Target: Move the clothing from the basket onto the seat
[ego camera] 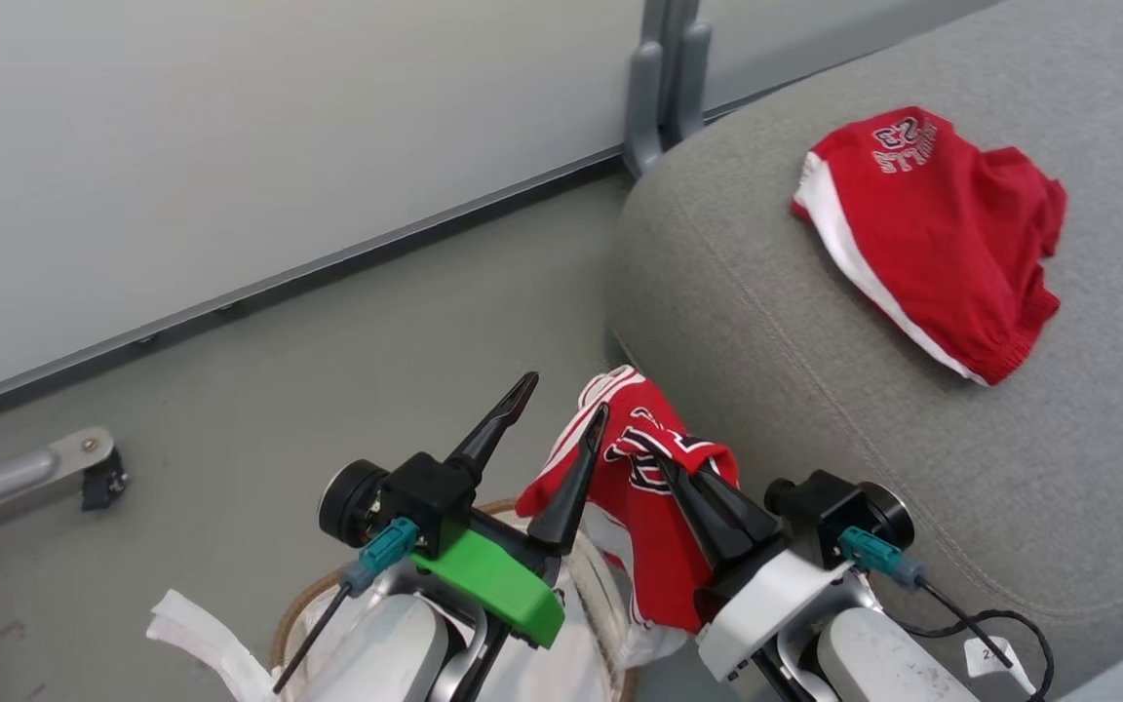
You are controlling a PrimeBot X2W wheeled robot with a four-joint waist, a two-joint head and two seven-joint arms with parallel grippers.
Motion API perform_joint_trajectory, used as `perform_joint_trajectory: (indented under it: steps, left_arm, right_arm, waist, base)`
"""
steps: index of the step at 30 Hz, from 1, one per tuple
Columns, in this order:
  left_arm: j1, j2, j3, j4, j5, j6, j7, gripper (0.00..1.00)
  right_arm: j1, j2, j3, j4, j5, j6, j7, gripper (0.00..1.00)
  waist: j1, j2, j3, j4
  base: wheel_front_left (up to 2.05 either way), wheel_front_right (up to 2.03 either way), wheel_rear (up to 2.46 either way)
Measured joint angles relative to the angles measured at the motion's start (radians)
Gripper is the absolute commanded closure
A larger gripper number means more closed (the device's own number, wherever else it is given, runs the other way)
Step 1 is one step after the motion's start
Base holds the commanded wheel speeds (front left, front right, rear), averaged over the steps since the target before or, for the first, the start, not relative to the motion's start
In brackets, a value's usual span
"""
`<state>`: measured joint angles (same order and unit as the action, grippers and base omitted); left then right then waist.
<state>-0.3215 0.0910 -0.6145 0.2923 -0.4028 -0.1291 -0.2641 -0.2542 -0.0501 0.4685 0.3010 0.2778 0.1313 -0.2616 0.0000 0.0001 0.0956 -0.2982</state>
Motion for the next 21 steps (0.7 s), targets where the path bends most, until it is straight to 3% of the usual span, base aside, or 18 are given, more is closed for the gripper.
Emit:
perform_joint_trajectory:
  steps: [11,15,21]
  left_arm:
    - [0.004,0.004,-0.031,-0.015,0.017,0.000,0.000,0.00]
    - [-0.011,0.016,-0.040,-0.023,0.020,0.000,0.000,0.00]
    - [-0.025,0.045,-0.036,-0.035,0.030,0.000,0.000,0.00]
  right_arm:
    - [0.022,-0.011,-0.069,-0.058,-0.020,0.000,0.000,1.00]
    - [-0.010,-0.039,-0.087,-0.083,-0.032,0.000,0.000,1.00]
    - [-0.199,-0.127,-0.121,-0.157,-0.060,0.000,0.000,1.00]
  waist:
    - [0.0000,0.0000,0.020,-0.197]
    - [0.0000,0.0000,0.047,-0.225]
    - [0.0001,0.0000,0.110,-0.241]
  base:
    - [0.00,0.00,0.00]
    - [0.00,0.00,0.00]
    - [0.00,0.00,0.00]
